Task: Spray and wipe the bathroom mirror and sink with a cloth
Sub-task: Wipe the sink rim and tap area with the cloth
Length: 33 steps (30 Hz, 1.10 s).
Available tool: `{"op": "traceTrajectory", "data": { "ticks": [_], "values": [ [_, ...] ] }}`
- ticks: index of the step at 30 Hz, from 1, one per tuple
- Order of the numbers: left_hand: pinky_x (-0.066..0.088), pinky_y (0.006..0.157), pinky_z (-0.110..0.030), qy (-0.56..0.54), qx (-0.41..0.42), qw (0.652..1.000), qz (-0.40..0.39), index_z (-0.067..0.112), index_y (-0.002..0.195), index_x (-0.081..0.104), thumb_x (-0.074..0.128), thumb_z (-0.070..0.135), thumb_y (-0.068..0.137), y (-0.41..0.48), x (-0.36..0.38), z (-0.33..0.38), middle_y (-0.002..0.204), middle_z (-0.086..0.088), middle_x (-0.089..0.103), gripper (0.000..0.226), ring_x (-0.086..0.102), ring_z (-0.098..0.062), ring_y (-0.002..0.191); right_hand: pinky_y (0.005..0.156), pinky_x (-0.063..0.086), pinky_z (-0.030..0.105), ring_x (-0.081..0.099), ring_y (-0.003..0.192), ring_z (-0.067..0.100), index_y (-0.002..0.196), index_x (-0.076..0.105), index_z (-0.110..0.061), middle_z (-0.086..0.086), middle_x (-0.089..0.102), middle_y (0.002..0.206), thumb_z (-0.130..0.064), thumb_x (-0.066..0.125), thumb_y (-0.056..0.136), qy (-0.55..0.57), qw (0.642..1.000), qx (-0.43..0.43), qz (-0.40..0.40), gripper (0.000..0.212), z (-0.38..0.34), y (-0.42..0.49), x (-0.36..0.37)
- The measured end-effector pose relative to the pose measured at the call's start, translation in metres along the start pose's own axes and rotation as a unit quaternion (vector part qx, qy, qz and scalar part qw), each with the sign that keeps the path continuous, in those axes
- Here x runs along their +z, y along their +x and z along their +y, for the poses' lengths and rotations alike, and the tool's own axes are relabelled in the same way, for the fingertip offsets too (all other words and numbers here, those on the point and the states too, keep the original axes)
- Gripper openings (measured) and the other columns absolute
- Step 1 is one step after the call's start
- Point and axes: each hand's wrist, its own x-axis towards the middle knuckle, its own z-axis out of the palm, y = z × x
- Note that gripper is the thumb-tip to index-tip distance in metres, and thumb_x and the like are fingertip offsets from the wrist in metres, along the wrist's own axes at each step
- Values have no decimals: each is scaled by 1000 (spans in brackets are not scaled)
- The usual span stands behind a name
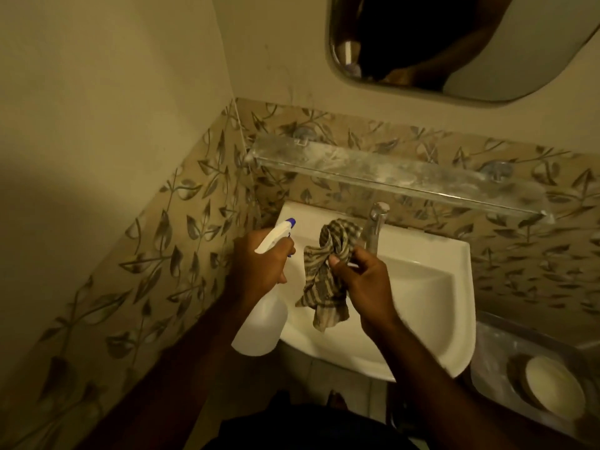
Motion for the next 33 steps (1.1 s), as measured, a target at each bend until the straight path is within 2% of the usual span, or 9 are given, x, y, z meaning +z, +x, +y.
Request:
{"op": "traceTrajectory", "data": {
  "ticks": [4,9,14,18,20,24,26,30,33],
  "values": [
    [44,39,-16,31,-21,999,-28,9,84,70,61,18,89,13,9,-16,73,-14,68,13,57,-15,46,81,63,43,77,95,28,111,73,-15,7,80,99,-12,67,98,62,990,111,59,15,46,18,6],
    [54,47,-29,60,-8,996,-61,9,85,65,58,18,91,38,13,-21,79,-16,66,13,59,-18,62,88,62,52,75,97,34,124,67,-15,12,77,105,-13,69,95,106,970,152,157,29,75,65,16],
    [60,64,-45,62,4,995,-81,18,86,61,57,19,90,69,10,-12,83,-16,67,5,63,-25,70,87,62,45,71,93,23,122,66,-16,2,74,105,-16,66,95,-45,976,38,211,27,74,114,35],
    [61,63,-51,73,21,993,-90,28,76,57,56,21,88,93,10,-6,84,-21,70,14,68,-35,76,82,59,40,66,91,22,110,70,-14,4,70,100,-10,56,89,-232,941,-90,230,26,74,162,46],
    [62,61,-47,80,17,992,-93,28,78,64,56,21,89,104,12,-5,88,-21,71,15,69,-36,76,86,56,41,63,99,32,109,69,-9,16,65,109,-4,56,87,-296,917,-96,250,27,77,180,48],
    [50,46,-27,79,-35,992,-88,13,123,64,56,24,91,127,17,-9,98,-12,71,35,66,-28,74,96,53,44,56,116,36,122,64,-10,16,57,129,-8,60,93,-421,885,-24,196,29,94,206,43],
    [45,40,-20,76,-50,993,-75,13,126,62,56,26,92,134,17,-13,102,-12,71,37,68,-30,78,95,54,52,55,121,37,126,63,-15,12,56,133,-22,63,95,-466,867,23,174,32,106,216,44],
    [38,29,-12,99,-67,991,-68,10,124,62,54,28,94,144,12,-21,104,-11,71,36,69,-31,78,87,54,44,60,115,35,131,59,-21,8,57,130,-43,60,97,-443,875,63,184,41,124,232,41],
    [41,33,-16,115,-71,990,-48,11,115,66,56,30,92,153,10,-33,95,-10,72,31,63,-22,62,92,53,48,59,115,39,126,61,-15,16,59,130,-42,70,92,-537,827,31,162,45,128,237,39]
  ]
}}
